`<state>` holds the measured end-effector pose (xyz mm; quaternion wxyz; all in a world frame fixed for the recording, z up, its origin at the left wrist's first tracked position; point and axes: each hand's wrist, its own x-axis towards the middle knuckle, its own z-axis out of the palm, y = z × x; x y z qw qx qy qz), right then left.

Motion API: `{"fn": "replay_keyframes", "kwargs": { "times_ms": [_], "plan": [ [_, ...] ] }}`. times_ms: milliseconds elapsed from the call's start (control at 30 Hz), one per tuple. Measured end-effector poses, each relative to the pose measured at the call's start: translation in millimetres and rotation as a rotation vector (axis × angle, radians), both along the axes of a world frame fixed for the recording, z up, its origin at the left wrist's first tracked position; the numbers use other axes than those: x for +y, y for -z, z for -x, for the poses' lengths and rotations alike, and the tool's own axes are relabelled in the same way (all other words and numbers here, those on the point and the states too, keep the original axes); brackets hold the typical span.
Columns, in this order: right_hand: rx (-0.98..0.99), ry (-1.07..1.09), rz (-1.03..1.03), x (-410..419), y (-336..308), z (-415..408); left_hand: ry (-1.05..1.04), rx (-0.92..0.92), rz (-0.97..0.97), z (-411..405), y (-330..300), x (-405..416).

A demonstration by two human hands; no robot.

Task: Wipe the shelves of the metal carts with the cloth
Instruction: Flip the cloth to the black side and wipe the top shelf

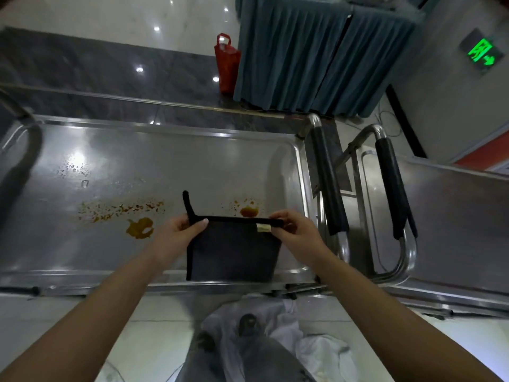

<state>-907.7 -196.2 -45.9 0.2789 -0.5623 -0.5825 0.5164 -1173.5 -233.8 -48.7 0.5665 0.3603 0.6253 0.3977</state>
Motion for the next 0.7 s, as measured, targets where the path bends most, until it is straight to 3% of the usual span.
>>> {"fn": "replay_keyframes", "kwargs": {
  "times_ms": [100,233,400,533,600,700],
  "plan": [
    [0.073,0.026,-0.085,11.0,-26.5,-2.0,0.030,-0.019,-0.087,5.8,-22.3,13.8],
    [0.088,0.026,0.014,9.1,-21.0,-8.0,0.066,0.082,-0.042,4.0,-12.8,15.1],
    [-0.130,-0.010,0.176,-17.6,30.6,-12.5,0.076,0.163,0.110,-15.9,40.9,-14.6],
    [-0.401,-0.193,0.195,-37.1,61.8,-10.1,0.122,0.375,0.162,-20.6,71.9,-40.3],
    [-0.601,-0.258,-0.010,-39.1,62.6,-7.5,0.090,0.473,0.146,-21.4,76.6,-43.6],
    [-0.866,-0.491,-0.648,-37.5,60.2,1.1,0.099,0.699,0.101,-25.3,76.9,-41.1]
  ]
}}
